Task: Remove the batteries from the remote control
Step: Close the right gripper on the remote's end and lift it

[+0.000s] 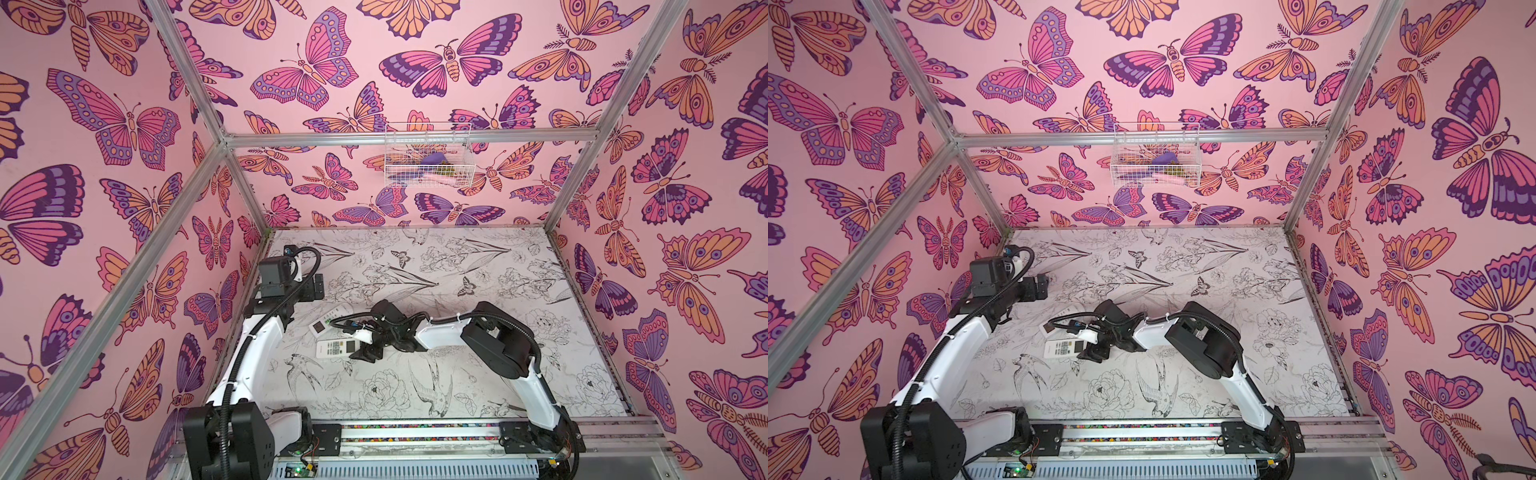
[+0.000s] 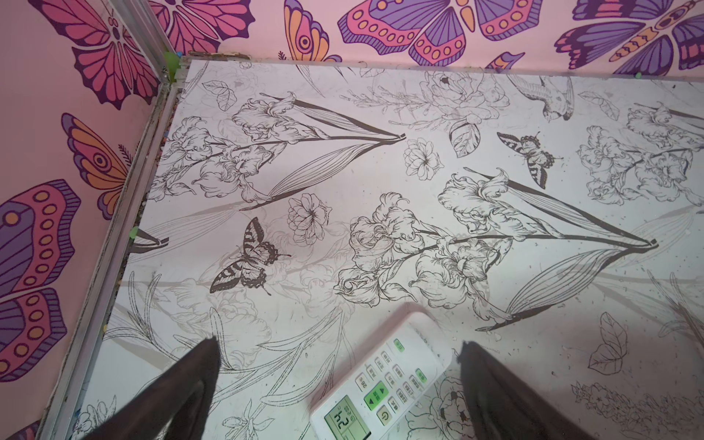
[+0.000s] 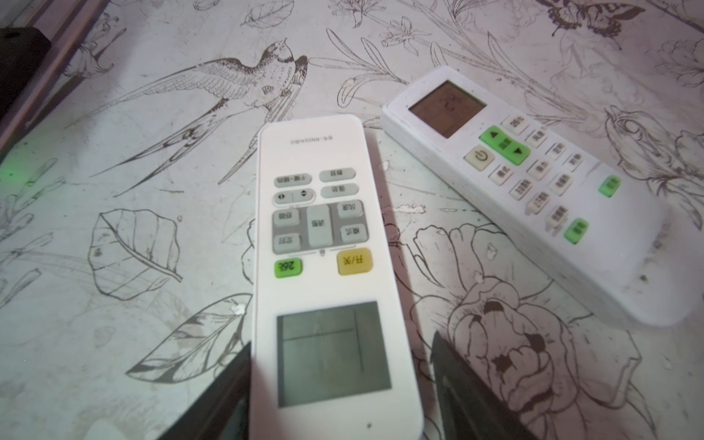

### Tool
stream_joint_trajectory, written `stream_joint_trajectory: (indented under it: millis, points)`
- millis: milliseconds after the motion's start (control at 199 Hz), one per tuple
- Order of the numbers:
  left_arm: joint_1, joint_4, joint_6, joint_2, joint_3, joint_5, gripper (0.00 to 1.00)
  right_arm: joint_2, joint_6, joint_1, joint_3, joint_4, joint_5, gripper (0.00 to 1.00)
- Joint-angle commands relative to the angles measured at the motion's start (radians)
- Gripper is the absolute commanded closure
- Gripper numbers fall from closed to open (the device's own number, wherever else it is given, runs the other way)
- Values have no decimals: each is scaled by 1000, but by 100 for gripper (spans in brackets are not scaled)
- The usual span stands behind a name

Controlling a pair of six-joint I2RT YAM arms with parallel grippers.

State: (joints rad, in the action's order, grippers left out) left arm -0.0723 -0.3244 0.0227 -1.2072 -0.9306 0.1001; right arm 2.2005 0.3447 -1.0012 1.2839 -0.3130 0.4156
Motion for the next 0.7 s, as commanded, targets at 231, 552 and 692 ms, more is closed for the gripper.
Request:
stream_joint_trajectory:
  millis: [231,552,692]
  points:
    - [51,-97,152,-5,-95,78,0,-164,-13,12,-156,-52,-70,42]
    - [203,-393,469,-111,-371,255,0,-505,-259,226,-395,-39,50,55]
    - [287,-485,599,-158,-474,328,0,-613,-364,341,-471,-61,64,56]
